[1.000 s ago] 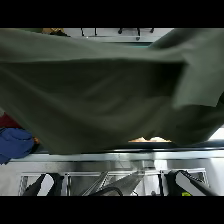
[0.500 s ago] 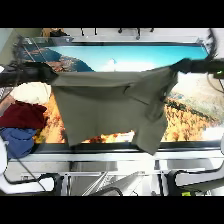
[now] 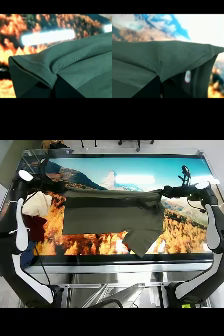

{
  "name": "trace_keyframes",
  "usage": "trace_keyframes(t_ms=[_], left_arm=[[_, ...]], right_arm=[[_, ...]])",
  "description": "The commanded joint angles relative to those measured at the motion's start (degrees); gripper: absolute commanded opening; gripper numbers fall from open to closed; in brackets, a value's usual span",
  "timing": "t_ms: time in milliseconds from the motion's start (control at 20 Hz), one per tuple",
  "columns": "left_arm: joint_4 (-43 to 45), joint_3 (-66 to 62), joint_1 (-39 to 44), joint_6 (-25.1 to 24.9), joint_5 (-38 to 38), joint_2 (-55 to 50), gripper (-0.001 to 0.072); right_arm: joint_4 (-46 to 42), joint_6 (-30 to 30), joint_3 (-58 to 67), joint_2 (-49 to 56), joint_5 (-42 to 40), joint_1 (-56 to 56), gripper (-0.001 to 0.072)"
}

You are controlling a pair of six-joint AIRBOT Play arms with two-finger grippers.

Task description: Fold the shirts.

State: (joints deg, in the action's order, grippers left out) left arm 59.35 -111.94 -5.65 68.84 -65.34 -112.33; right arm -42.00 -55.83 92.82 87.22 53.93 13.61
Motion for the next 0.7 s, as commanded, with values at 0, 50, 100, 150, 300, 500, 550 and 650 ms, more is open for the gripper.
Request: trace_keyframes(t_ms=[0, 50, 100, 150, 300, 500, 550, 650], left_arm=[[7.34, -5.97, 2.21, 2.19, 1.38, -4.70, 0.0016], [9.77, -5.14, 3.13, 2.19, 3.93, -4.66, 0.0016], [11.54, -4.22, 3.80, 2.19, 6.01, -4.66, 0.0016], [12.76, -3.21, 4.37, 2.19, 7.65, -4.68, 0.0016], [13.18, -0.92, 5.20, 2.14, 10.38, -4.70, 0.0016], [13.20, 0.79, 5.40, 2.12, 12.07, -4.79, 0.0016], [13.20, 1.09, 5.38, 2.14, 12.20, -4.85, 0.0016], [13.16, 1.40, 5.38, 2.16, 12.85, -5.11, 0.0017]], right_arm=[[-0.48, 4.11, 0.92, 1.25, -6.84, -1.11, 0.0023], [-1.31, 4.13, 0.90, 1.31, -7.56, -1.49, 0.0024], [-3.08, 4.11, 0.90, 1.42, -7.61, -1.86, 0.0024], [-5.92, 4.02, 0.90, 1.66, -7.58, -2.36, 0.0024], [-11.21, 3.98, 0.83, 2.38, -7.41, -3.87, 0.0024], [-18.64, 1.81, 0.85, 3.82, -7.69, -5.64, 0.0024], [-20.39, 0.44, 0.85, 4.17, -7.65, -5.84, 0.0024], [-21.31, -0.13, 0.85, 4.57, -7.69, -5.86, 0.0024]])
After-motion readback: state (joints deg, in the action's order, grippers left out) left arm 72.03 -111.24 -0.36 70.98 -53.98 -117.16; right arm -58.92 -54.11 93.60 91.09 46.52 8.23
